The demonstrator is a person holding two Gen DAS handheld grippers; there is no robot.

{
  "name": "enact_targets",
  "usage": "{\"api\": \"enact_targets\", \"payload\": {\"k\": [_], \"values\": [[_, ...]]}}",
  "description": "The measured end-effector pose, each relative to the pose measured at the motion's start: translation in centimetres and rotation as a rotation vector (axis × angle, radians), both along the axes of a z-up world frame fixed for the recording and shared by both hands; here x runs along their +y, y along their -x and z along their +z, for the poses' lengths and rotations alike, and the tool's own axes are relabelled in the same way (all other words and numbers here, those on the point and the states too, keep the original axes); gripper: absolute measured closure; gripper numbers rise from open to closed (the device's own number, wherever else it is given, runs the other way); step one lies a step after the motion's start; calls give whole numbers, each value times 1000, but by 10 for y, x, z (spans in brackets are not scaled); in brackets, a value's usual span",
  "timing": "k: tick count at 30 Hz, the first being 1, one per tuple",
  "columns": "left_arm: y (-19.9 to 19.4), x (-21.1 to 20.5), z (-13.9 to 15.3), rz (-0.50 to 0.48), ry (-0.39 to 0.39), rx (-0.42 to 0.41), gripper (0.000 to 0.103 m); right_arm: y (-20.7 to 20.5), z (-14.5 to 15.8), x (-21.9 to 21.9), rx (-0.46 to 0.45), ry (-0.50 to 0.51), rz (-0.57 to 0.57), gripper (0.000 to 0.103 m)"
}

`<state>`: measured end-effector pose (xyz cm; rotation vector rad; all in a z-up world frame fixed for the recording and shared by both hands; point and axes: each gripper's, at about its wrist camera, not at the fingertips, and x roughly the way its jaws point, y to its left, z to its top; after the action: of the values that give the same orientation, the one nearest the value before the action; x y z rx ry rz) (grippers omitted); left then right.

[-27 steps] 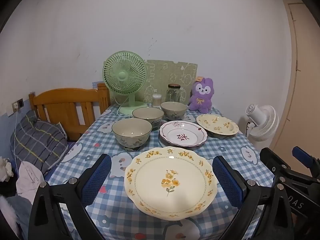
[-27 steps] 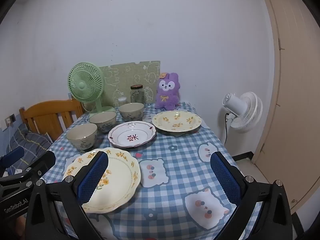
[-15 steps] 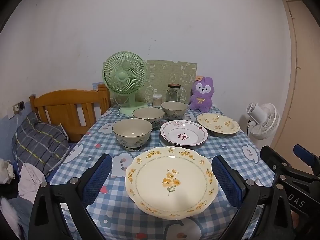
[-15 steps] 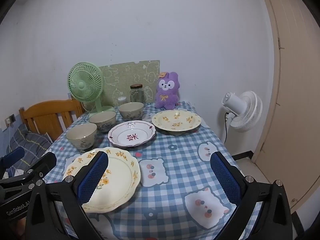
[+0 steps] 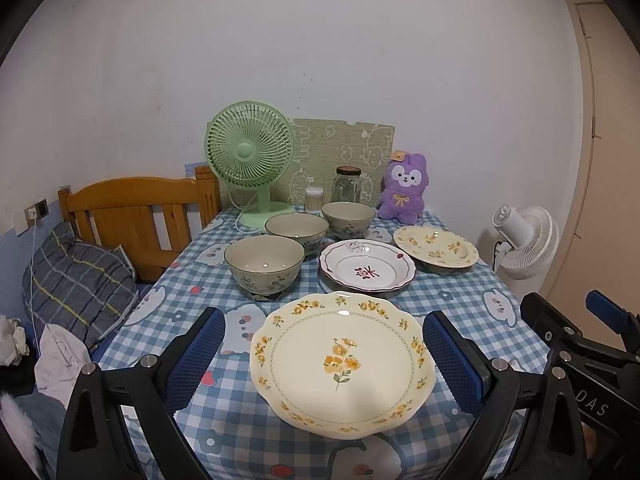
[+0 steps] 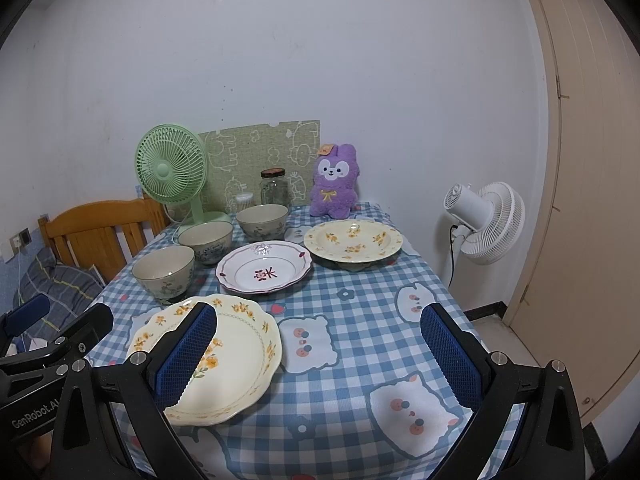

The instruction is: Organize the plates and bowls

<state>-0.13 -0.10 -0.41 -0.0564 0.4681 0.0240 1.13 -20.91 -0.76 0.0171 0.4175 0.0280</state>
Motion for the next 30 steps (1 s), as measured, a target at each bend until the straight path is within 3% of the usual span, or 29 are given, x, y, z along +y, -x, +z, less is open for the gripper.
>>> {"api": "enact_targets", "payload": {"k": [30], "values": [[0,2,-1,23,-42,3,3,4,2,-3,2,0,-21,0]]}}
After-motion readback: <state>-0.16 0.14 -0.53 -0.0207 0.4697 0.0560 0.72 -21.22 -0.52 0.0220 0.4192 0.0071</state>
